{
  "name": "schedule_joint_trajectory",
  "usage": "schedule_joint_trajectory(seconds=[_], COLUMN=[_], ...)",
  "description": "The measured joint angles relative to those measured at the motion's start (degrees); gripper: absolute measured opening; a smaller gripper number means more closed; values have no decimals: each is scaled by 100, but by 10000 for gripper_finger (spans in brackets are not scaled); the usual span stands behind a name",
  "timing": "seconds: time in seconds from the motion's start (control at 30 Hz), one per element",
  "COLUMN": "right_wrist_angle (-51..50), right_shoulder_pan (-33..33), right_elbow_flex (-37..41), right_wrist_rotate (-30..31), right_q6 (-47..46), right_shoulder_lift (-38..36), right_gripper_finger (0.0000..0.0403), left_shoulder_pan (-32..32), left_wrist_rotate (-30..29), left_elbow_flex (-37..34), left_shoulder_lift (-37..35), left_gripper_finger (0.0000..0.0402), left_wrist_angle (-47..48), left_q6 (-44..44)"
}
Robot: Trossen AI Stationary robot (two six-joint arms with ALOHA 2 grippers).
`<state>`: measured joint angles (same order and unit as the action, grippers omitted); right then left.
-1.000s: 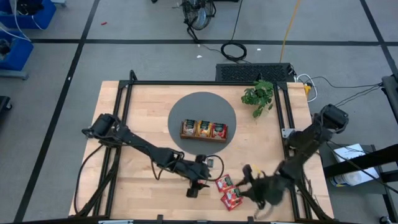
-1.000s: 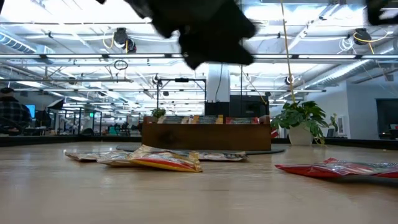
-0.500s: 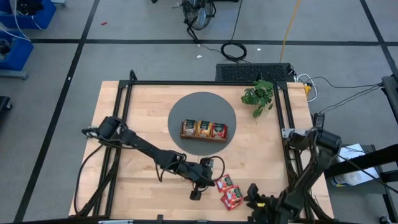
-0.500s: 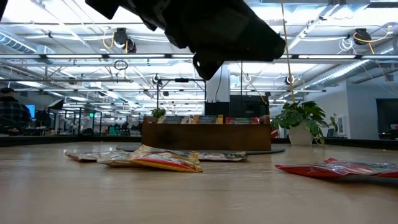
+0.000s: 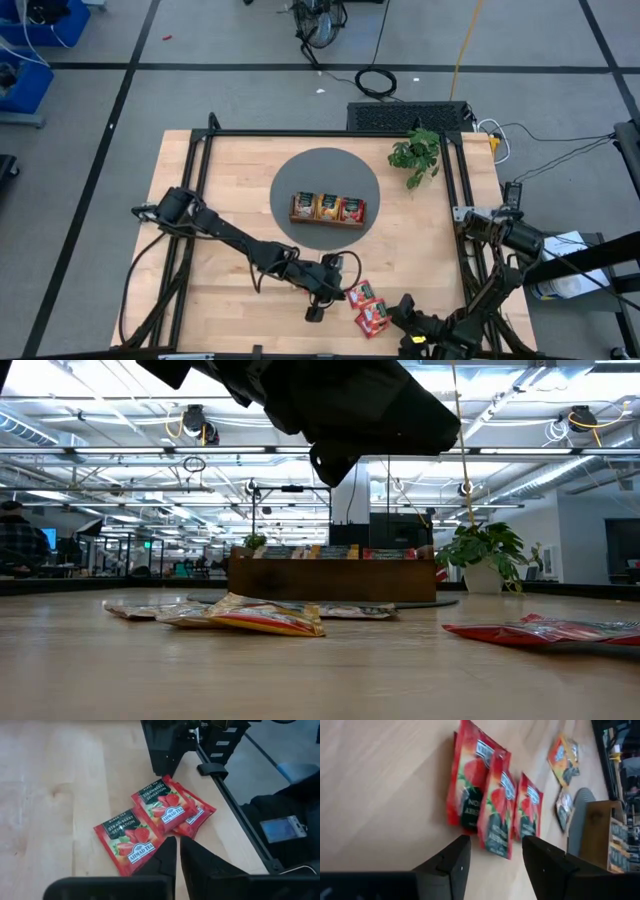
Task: Pick & Place Tea
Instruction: Put the red tea bag into the right section of the wooden organizer
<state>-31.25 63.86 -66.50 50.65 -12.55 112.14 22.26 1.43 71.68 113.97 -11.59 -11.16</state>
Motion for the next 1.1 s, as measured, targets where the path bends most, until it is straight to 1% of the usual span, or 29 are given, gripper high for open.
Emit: schedule_joint_trajectory(seconds=[0.1, 0.27, 0.33, 0.4, 0.5, 0.57, 0.67, 0.83, 0.9, 0.97, 1.1], right_wrist_angle=[151, 978, 1130, 1146, 1134, 1103, 1025, 999, 1011, 1007, 935], right_shoulder_pan=[-12, -71, -105, -120, -157, -209, -318, -413, -418, -413, -420], right_elbow_flex=[36, 337, 410, 429, 433, 435, 437, 439, 442, 432, 367], right_wrist_rotate=[-122, -104, -11, 165, 200, 149, -122, -135, -53, 199, 482], right_q6=[38, 495, 585, 562, 584, 536, 433, 285, 339, 401, 814], right_shoulder_lift=[0, -27, -35, -33, -28, -28, -28, -24, -22, -14, -39], right_gripper_finger=[159, 146, 139, 131, 113, 95, 67, 12, 5, 2, 1], left_shoulder_pan=[2, 0, 0, 0, 1, 0, 0, 2, 4, 7, 11], left_wrist_rotate=[0, 0, 0, 0, 0, 0, 0, -1, -2, -1, 0], left_elbow_flex=[0, 0, 0, 0, 0, 0, 0, 0, 0, 0, 0], left_shoulder_lift=[0, 0, 0, 0, 0, 0, 0, 0, 0, 0, 0], left_gripper_finger=[14, 4, 5, 13, 29, 38, 45, 46, 46, 46, 47], left_wrist_angle=[37, 32, 30, 26, 28, 28, 28, 28, 28, 35, 51], left_q6=[9, 7, 16, 16, 17, 20, 20, 22, 21, -10, -76])
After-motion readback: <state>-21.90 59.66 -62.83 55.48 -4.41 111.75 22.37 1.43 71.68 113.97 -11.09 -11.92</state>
